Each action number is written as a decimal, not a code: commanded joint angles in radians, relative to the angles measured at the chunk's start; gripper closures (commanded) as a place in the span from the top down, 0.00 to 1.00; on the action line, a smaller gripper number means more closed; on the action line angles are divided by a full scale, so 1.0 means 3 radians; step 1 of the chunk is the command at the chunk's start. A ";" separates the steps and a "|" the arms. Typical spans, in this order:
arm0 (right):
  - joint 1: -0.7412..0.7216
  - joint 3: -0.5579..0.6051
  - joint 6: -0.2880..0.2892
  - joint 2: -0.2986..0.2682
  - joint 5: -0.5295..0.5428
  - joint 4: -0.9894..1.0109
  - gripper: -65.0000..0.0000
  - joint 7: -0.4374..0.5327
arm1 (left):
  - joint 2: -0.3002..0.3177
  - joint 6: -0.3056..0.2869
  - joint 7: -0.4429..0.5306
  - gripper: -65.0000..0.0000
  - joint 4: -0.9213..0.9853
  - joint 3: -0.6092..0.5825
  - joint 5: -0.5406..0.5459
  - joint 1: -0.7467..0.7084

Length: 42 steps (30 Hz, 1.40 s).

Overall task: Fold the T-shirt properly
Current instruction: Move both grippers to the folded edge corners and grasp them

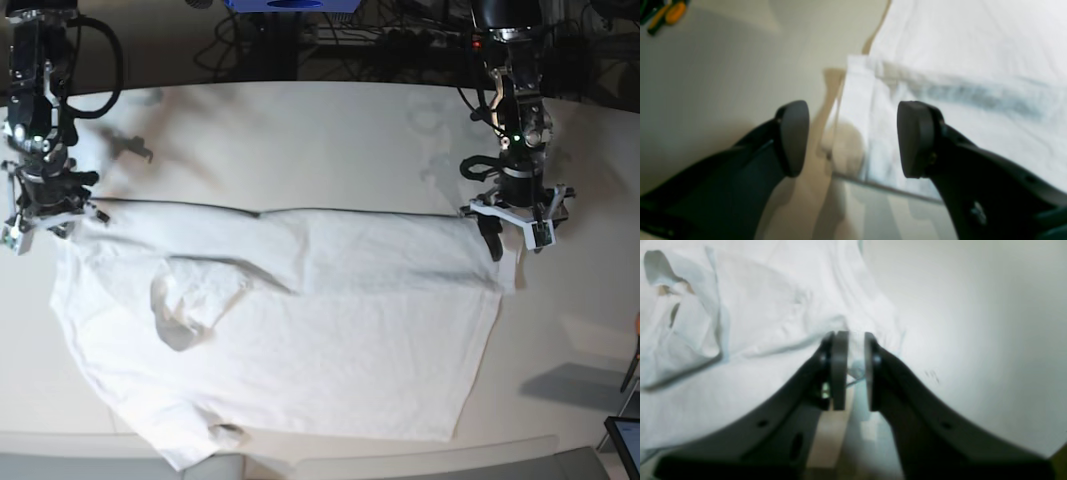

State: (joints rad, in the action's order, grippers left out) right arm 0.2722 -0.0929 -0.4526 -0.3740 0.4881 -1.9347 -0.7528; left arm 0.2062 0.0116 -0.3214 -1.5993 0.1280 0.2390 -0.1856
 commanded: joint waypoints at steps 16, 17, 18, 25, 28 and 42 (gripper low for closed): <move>-0.0066 -0.0286 0.0918 0.0042 -0.0039 0.0166 0.58 0.0062 | 0.0149 0.0020 0.0097 0.63 0.0286 0.0006 -0.0012 0.0166; -0.0066 -0.0286 0.0923 0.0042 -0.0039 0.0171 0.58 0.0062 | 0.0164 0.0020 0.0097 0.63 0.0281 0.0006 -0.0012 0.0166; -0.0066 -0.0286 0.0923 0.0042 -0.0039 0.0181 0.58 0.0062 | 0.0185 0.0015 0.0097 0.63 0.0281 0.0006 -0.0012 0.0161; -0.0097 -0.0266 0.0928 0.0042 -0.0039 0.0253 0.58 0.0067 | 0.0190 0.0015 0.0097 0.63 0.0235 0.0006 -0.0012 0.0135; -0.0061 -0.0245 0.0933 0.0047 -0.0039 0.0109 0.50 0.0072 | 0.0190 0.0015 0.0097 0.63 -0.0026 0.0006 -0.0012 0.0048; -0.0066 -0.0158 0.0933 0.0134 -0.0044 0.0304 0.02 0.0257 | 0.0154 0.0015 0.0097 0.00 0.0045 -0.0051 -0.0006 0.0171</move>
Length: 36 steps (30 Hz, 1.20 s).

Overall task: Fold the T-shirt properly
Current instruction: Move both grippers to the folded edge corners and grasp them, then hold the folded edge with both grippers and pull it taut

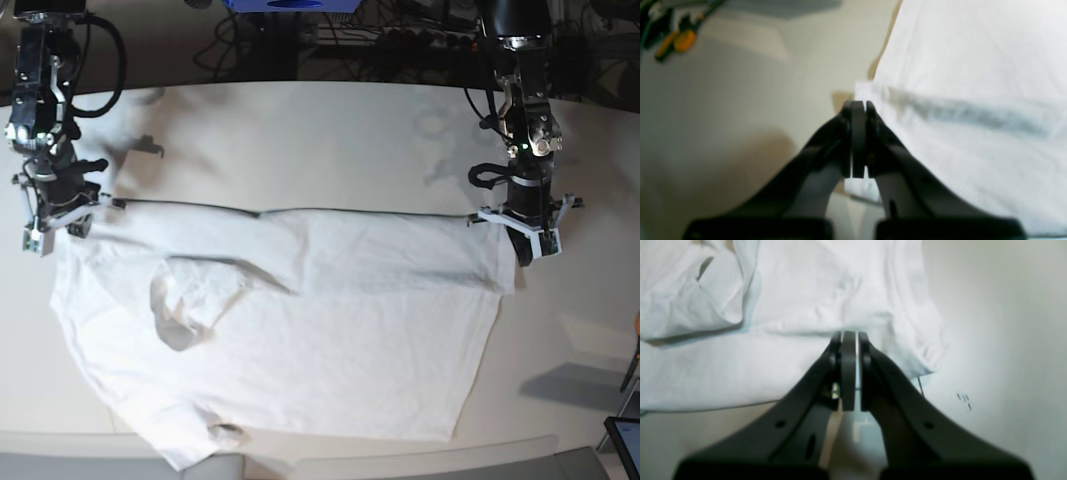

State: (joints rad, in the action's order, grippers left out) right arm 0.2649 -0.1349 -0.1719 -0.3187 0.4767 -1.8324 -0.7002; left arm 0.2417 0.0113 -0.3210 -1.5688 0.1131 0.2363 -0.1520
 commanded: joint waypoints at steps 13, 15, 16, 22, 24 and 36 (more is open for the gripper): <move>-0.0251 -0.0044 -0.0003 -0.0106 -0.0011 0.0577 0.02 0.0102 | 0.0072 0.0016 0.0096 0.00 0.0624 -0.0175 -0.0207 0.0315; -0.0298 -0.0024 -0.0003 -0.0142 -0.0011 0.0669 0.02 0.0107 | 0.0056 0.0016 0.0106 0.00 0.0706 -0.0175 -0.0437 0.0341; -0.0333 -0.0024 -0.0003 -0.0147 -0.0011 0.0705 0.02 0.0107 | 0.0051 0.0016 0.0111 0.00 0.0726 -0.0175 -0.0509 0.0341; -0.0379 -0.0024 -0.0003 -0.0306 -0.0016 0.0792 0.02 0.0107 | 0.0066 0.0016 0.0372 0.00 0.0828 -0.0149 -0.0611 0.0320; -0.0379 -0.0044 -0.0003 -0.0326 -0.0011 0.0766 0.02 0.0107 | 0.0066 0.0016 0.0382 0.00 0.0849 -0.0144 -0.0601 0.0310; -0.0170 -0.0024 -0.0008 -0.0168 -0.0006 -0.0073 0.02 -0.0108 | 0.0010 0.0016 0.0183 0.00 -0.0108 -0.0016 -0.0581 0.0115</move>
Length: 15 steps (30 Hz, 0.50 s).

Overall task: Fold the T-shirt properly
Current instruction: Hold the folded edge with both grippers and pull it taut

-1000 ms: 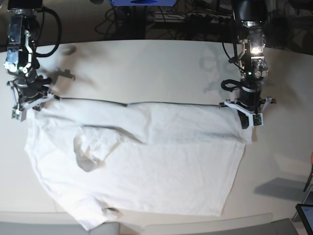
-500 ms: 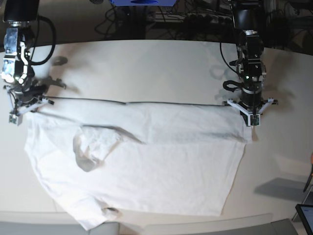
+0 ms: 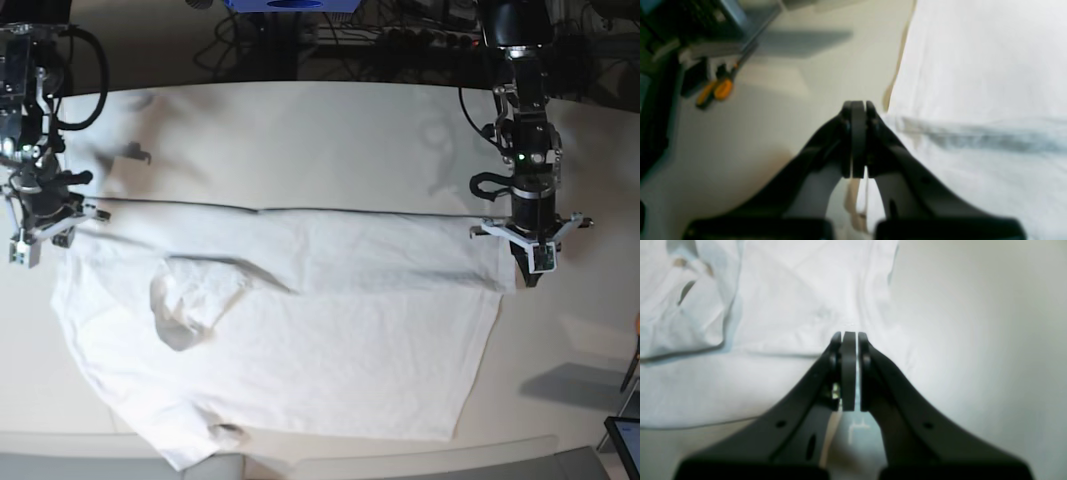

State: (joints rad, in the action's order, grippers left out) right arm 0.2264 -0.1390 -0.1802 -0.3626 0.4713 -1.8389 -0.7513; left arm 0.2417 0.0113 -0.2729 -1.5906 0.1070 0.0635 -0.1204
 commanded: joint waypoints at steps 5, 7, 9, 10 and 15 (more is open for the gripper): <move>-0.0108 0.0001 0.0020 0.0086 0.0007 0.0138 0.02 0.0032 | -0.0174 0.0016 -0.0018 0.00 0.0118 -0.0037 -0.0005 0.0046; -0.0159 0.0001 0.0020 0.0122 0.0007 0.0256 0.02 0.0037 | -0.0251 0.0016 -0.0029 0.00 0.0246 -0.0037 -0.0030 0.0092; -0.0184 0.0006 0.0020 0.0127 0.0007 0.0358 0.02 0.0037 | -0.0261 0.0016 -0.0018 0.00 0.0405 -0.0037 -0.0040 0.0112; -0.0184 0.0006 0.0020 0.0127 0.0007 0.0409 0.02 0.0037 | -0.0261 0.0016 -0.0018 0.00 0.0497 -0.0068 -0.0040 0.0148; -0.0251 -0.0020 0.0025 0.0091 0.0007 0.0649 0.02 0.0047 | -0.0205 0.0016 -0.0013 0.00 0.0870 -0.0109 -0.0025 0.0266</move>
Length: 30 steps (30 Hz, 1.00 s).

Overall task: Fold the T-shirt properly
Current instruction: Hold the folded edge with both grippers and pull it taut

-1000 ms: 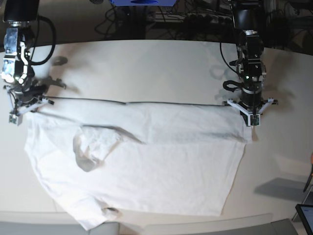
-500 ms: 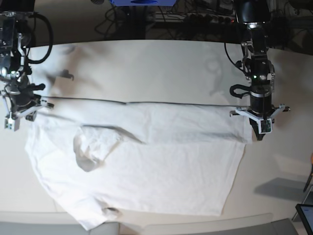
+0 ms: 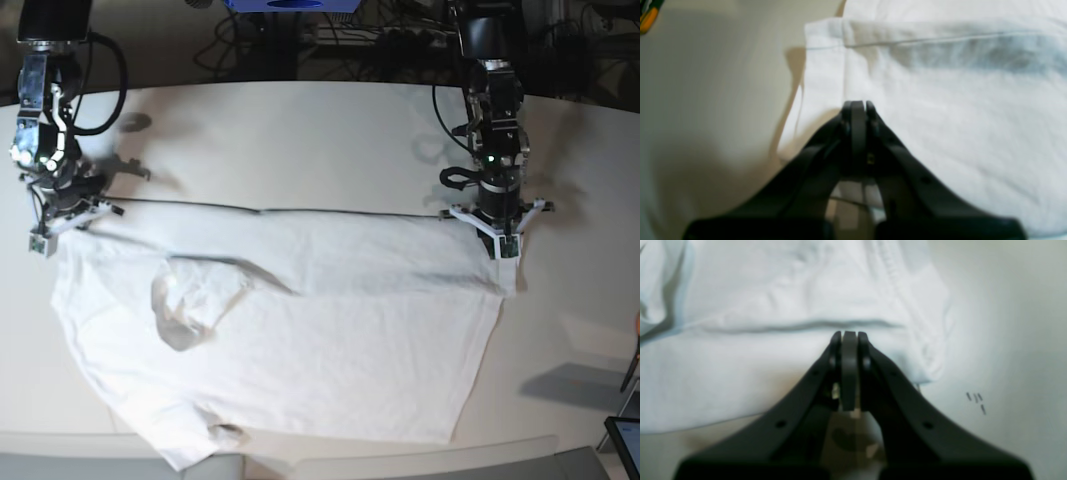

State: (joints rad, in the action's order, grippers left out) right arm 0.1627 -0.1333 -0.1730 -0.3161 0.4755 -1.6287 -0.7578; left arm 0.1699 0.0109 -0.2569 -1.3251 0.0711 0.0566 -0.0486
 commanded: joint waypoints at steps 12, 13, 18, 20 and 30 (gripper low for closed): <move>-0.0033 -0.0044 0.0001 -0.0248 -0.0007 0.0394 0.02 0.0426 | 0.0244 0.0017 -0.0067 0.00 0.0072 0.0021 0.0013 0.0032; -0.0033 -0.0044 0.0001 -0.0253 -0.0007 0.0394 0.02 0.0442 | 0.0249 0.0017 -0.0067 0.00 0.0067 0.0026 0.0013 0.0032; -0.0023 -0.0049 0.0001 -0.0402 -0.0007 0.0353 0.02 0.0432 | 0.0331 0.0017 -0.0067 0.00 -0.0189 0.0113 0.0018 -0.0045; -0.0003 -0.0054 0.0001 -0.0412 -0.0007 0.0261 0.02 0.0426 | 0.0321 0.0017 -0.0087 0.00 -0.0378 0.0205 0.0018 -0.0101; 0.0125 -0.0034 -0.0004 -0.0156 -0.0002 -0.0578 0.02 0.0063 | 0.0152 0.0017 -0.0092 0.00 -0.0869 0.0210 0.0013 -0.0239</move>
State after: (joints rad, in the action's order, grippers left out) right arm 0.2111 -0.1394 -0.1749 -0.3485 0.4736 -1.7866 -0.7589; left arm 0.2016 0.0093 -0.3092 -1.5677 0.1314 0.0635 -0.1341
